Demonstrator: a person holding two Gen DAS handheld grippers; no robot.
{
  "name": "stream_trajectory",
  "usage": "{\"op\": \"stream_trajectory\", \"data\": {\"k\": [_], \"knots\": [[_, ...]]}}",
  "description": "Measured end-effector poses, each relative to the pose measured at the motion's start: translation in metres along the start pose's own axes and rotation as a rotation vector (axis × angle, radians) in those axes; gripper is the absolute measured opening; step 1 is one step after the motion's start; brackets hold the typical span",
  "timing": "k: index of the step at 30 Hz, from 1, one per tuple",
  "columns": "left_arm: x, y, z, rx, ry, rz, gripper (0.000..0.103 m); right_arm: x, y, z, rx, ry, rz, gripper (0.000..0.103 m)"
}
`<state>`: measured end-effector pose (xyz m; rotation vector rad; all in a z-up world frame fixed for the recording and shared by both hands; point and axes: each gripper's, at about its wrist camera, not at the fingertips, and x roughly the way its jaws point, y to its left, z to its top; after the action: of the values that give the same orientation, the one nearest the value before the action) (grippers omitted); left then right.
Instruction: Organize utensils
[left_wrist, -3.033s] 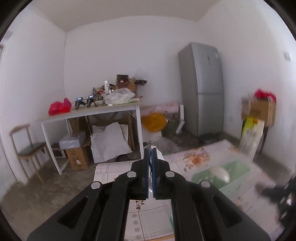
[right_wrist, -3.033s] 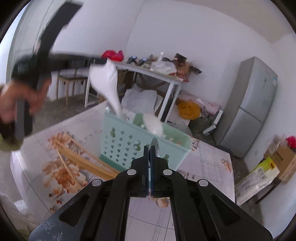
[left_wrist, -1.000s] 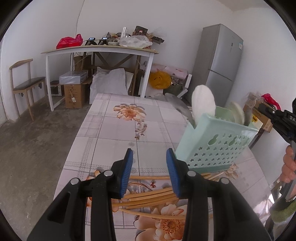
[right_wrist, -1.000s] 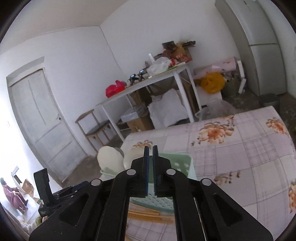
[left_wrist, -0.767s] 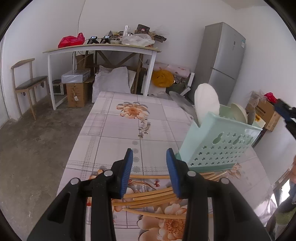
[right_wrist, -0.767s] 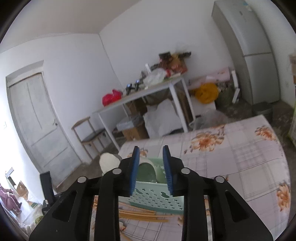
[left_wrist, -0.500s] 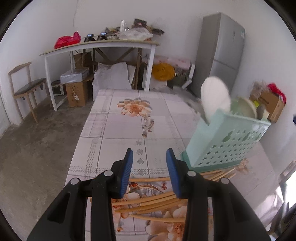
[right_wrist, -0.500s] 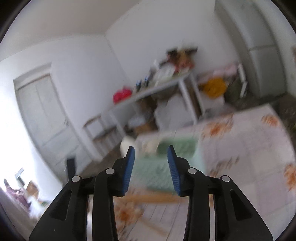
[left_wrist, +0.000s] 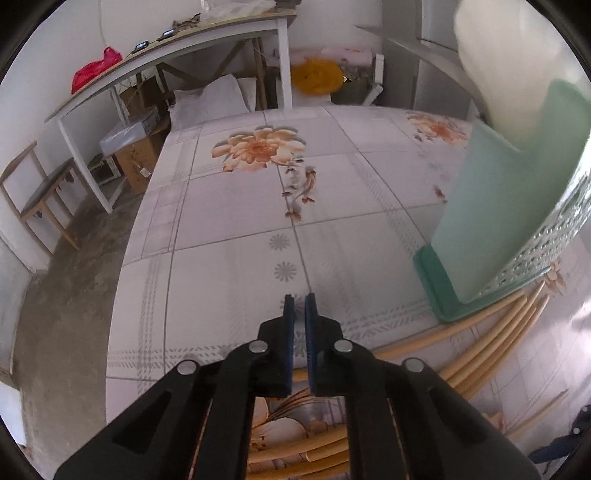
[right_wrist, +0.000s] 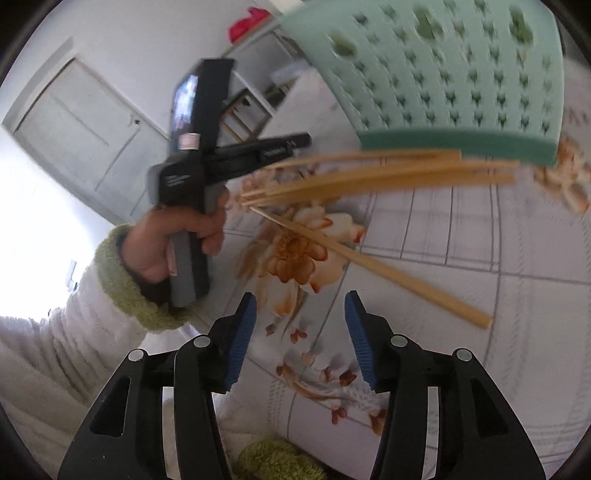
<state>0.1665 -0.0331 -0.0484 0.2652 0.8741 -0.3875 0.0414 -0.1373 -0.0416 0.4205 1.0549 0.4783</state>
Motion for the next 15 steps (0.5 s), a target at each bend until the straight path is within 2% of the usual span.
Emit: {"op": "stream_trajectory", "data": {"k": [3,6,10,15], "knots": [[-0.003,-0.003,-0.002,0.003,0.021,-0.027,0.005,0.001,-0.006,-0.003,0.045,-0.006,0.039,0.048],[-0.009,-0.009,-0.007,0.016,0.039,-0.06,0.005,0.0,-0.01,0.0,0.078,-0.013,0.04,0.048],[-0.022,-0.018,-0.02,0.019,0.077,-0.138,0.005,-0.006,-0.017,-0.001,0.12,-0.027,0.033,0.048],[-0.035,-0.023,-0.036,-0.032,0.133,-0.236,0.005,-0.017,-0.027,-0.007,0.174,-0.054,0.01,0.048]]}}
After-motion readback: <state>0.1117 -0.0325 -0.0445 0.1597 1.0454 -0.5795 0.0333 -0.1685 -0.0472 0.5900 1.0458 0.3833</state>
